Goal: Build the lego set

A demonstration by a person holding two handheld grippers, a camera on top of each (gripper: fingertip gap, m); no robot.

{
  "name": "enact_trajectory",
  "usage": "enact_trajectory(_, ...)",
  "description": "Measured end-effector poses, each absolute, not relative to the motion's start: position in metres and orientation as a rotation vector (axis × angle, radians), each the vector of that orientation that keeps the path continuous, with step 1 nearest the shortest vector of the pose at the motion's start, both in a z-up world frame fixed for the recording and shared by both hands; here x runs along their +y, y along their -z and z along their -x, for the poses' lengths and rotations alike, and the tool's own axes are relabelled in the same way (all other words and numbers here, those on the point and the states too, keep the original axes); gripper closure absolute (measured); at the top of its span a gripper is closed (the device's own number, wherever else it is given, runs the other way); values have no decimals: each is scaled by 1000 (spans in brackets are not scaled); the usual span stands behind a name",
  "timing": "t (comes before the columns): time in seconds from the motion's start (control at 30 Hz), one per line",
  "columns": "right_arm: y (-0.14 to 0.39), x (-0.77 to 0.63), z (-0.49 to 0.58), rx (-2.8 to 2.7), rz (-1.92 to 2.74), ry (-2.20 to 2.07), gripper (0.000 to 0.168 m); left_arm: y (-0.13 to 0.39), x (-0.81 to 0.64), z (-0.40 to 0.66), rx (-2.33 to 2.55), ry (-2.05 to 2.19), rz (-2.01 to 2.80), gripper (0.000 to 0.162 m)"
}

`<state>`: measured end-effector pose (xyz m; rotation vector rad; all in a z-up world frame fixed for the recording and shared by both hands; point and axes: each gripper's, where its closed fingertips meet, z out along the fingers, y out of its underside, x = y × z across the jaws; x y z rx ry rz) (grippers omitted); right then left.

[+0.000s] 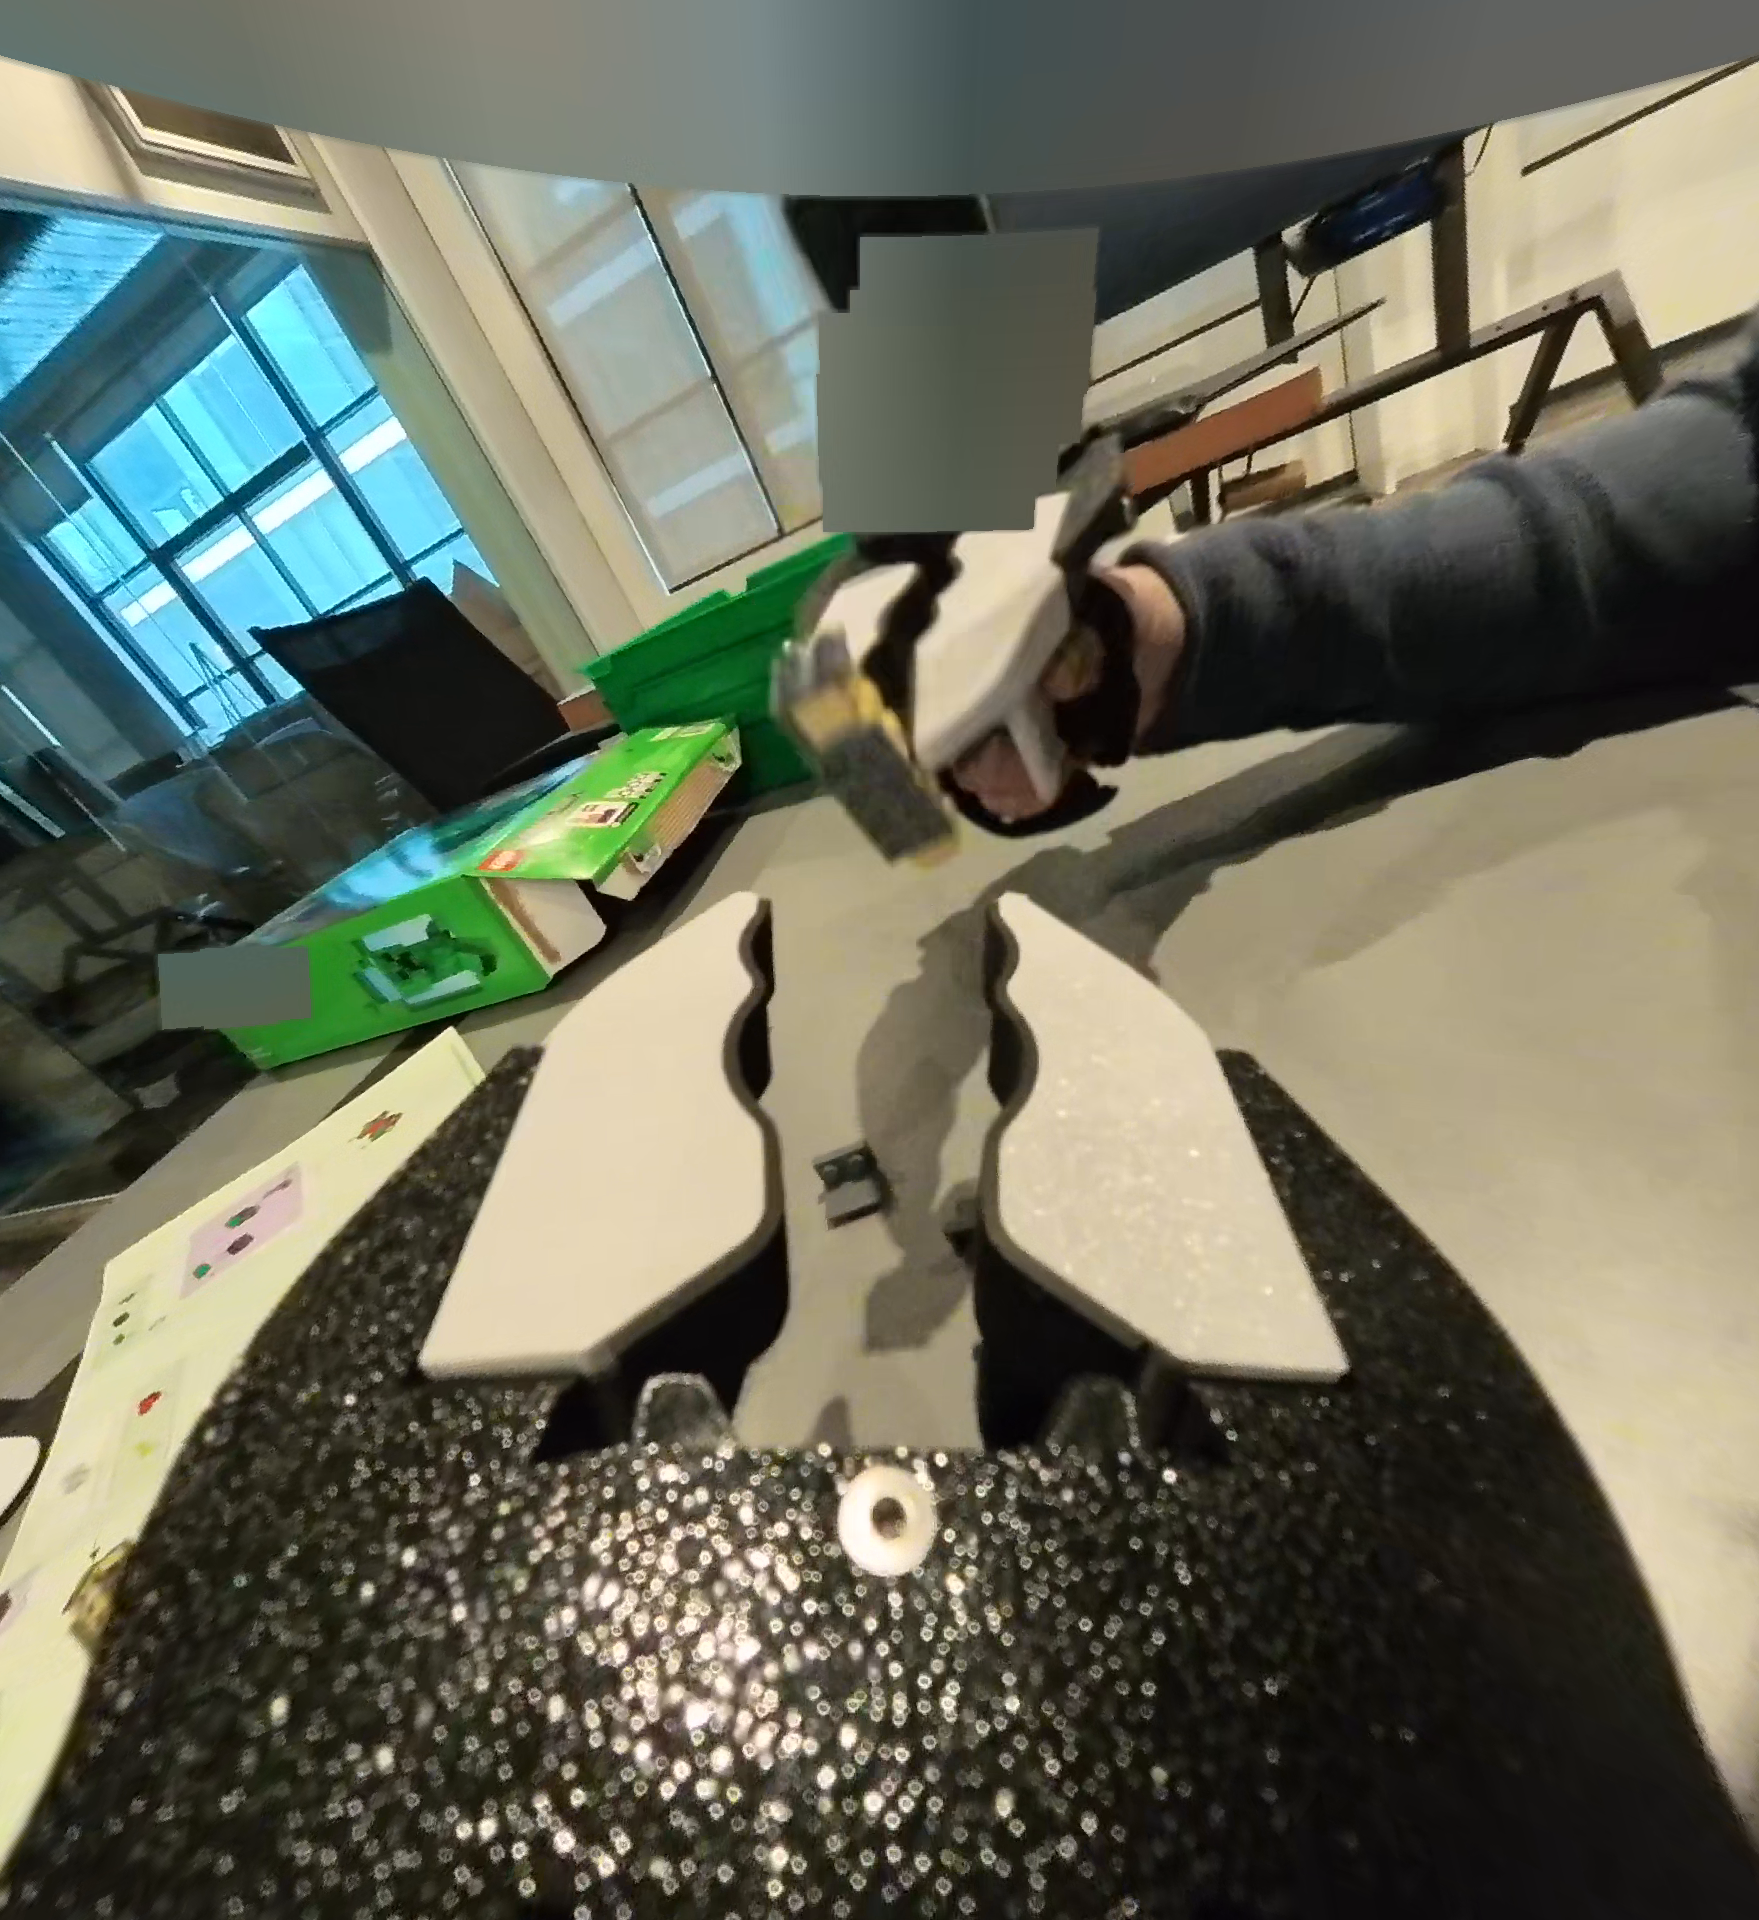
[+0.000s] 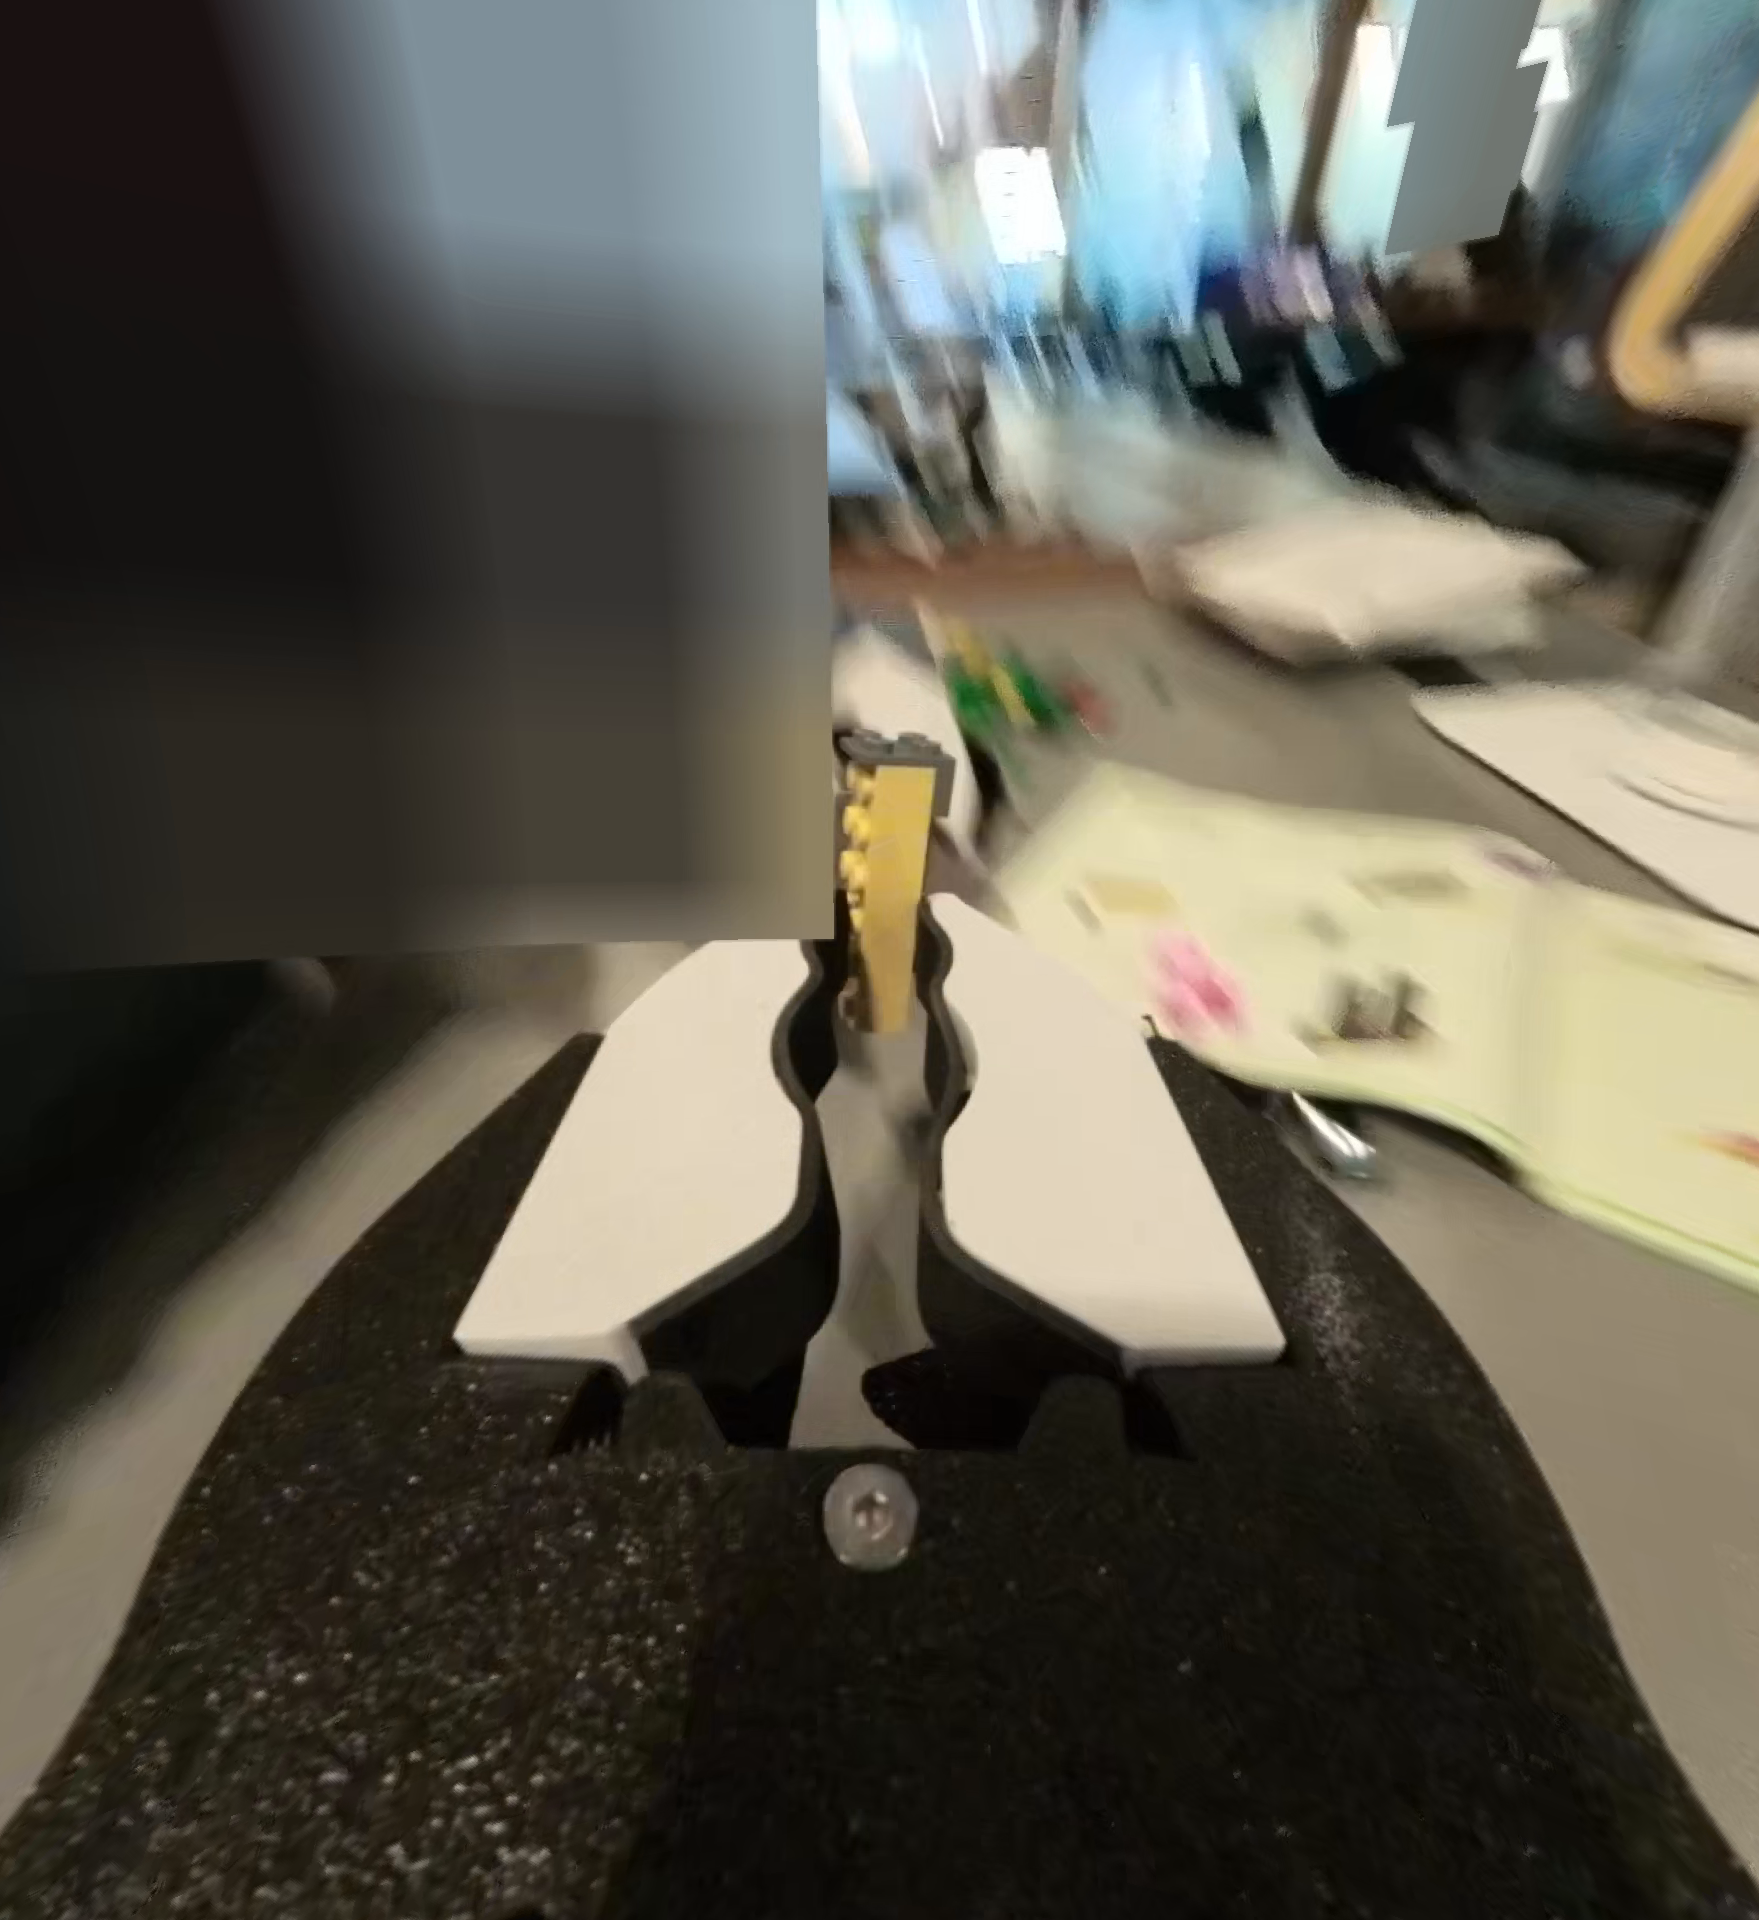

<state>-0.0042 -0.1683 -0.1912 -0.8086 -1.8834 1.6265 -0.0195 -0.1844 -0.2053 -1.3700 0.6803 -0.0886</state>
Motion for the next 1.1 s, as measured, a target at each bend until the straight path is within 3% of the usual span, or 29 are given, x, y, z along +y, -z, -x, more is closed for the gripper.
enact_trajectory(0.13,233,-165,12,-2118,769,-979,156,215,-179,17,716,26,1426,121)
enact_trajectory(0.23,246,-171,14,-2187,682,-760,156,229,-174,14,777,-66,1497,120)
enact_trajectory(0.7,255,-176,11,-2224,438,-469,156,258,-168,13,915,-220,1619,131)
enact_trajectory(1.1,256,-183,11,-2228,405,-485,156,265,-168,11,964,-241,1636,142)
